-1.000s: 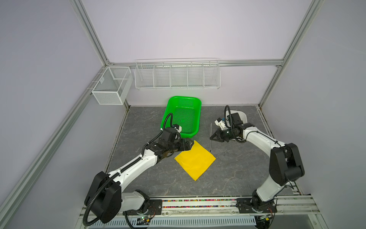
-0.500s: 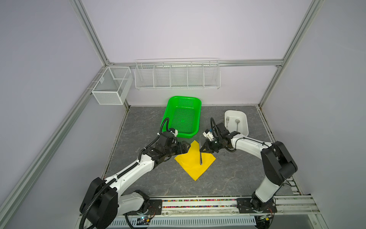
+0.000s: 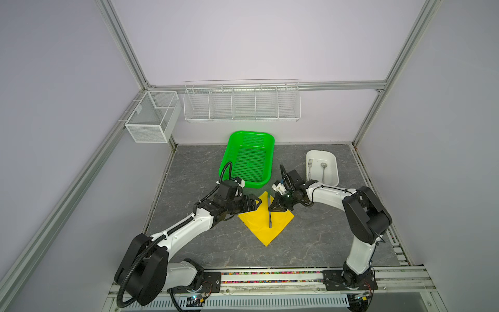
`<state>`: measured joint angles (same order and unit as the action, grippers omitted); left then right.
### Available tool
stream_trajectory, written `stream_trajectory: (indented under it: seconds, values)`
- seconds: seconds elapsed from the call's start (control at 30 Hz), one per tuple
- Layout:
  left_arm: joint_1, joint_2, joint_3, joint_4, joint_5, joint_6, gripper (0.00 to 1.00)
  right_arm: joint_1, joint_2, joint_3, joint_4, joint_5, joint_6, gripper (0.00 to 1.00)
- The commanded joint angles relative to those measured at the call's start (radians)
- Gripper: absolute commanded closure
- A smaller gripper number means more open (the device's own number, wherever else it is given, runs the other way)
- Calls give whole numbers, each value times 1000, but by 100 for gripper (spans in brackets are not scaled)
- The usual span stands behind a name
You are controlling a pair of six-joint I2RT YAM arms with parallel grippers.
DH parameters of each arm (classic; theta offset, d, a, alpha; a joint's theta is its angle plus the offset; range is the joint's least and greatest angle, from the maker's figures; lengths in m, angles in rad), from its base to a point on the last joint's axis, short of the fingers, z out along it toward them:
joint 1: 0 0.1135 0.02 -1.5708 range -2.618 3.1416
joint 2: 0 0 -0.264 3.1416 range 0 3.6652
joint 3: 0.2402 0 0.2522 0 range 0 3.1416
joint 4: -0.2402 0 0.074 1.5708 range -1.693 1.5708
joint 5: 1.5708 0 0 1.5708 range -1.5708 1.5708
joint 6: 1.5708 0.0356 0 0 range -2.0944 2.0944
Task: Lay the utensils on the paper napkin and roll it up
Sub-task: 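Lower the knife onto the napkin and open the right gripper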
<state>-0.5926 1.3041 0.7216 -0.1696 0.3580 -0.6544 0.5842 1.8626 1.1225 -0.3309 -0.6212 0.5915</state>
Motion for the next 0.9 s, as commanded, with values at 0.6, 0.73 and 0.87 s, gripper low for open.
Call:
stream_trajectory:
  seconds: [0.6,0.73,0.87]
  values:
    - [14,104,13,-8,45,-4,21,16,118,100,-36,25,-35,92]
    - [14,110,15,-10,48,-2,21,15,135,116,-44,29,-42,92]
    - [14,110,12,-14,51,2,21,14,151,129,-58,39,-50,91]
